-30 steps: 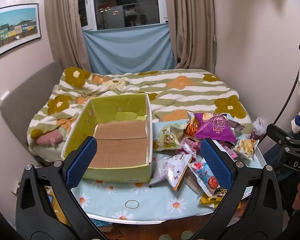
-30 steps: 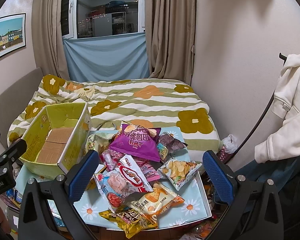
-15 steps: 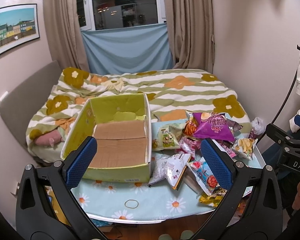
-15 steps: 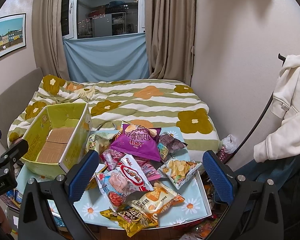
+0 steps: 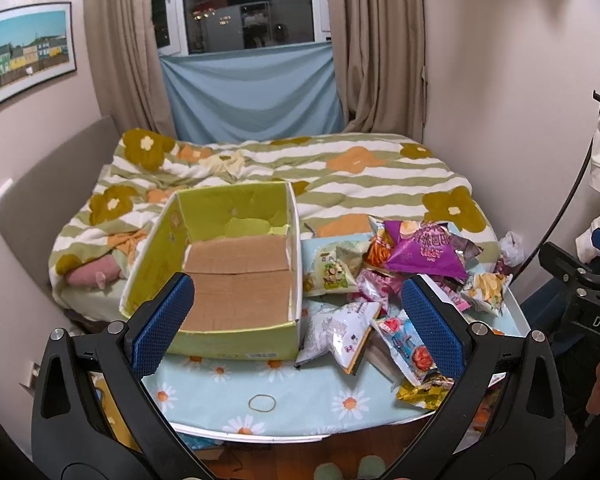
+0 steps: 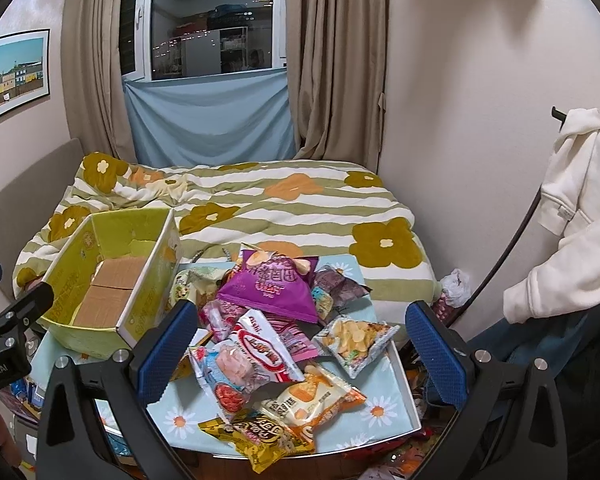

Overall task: Organize snacks
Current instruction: 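Grasp the shrimp flakes bag with left tool while right tool grasps potato chip bag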

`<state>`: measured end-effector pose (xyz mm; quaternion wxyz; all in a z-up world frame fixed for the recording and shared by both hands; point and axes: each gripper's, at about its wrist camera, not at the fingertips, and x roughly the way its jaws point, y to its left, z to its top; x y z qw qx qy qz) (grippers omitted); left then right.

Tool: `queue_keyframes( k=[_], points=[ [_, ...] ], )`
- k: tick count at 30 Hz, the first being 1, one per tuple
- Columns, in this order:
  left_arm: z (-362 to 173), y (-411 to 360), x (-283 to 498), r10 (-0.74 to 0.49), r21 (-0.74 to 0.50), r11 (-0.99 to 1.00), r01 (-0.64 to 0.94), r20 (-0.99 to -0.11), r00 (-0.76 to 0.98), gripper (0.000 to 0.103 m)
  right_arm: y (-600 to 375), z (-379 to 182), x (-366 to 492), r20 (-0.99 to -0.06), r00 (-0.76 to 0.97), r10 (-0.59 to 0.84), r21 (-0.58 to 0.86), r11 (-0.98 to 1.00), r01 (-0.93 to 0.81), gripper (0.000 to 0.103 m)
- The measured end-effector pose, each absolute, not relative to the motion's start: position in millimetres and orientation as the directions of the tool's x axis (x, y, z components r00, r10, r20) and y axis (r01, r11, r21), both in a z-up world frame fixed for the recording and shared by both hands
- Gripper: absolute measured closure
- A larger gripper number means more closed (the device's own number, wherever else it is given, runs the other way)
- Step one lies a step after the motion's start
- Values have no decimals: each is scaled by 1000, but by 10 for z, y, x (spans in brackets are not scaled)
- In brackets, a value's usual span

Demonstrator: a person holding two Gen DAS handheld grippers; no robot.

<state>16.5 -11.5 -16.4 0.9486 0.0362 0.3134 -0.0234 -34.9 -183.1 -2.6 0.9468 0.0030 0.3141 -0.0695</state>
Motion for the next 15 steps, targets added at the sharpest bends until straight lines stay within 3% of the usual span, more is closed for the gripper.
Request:
queue_keyframes(
  k=[6, 15],
  points=[
    [-308, -167, 325, -98, 0, 991, 131, -664, 741, 0, -2047, -109, -367, -622, 761, -181, -56, 981, 188, 0],
    [-793, -889, 617, -160, 77, 942, 327, -752, 639, 0, -2625, -455, -311, -689, 713, -129, -65, 991, 117, 0]
  ],
)
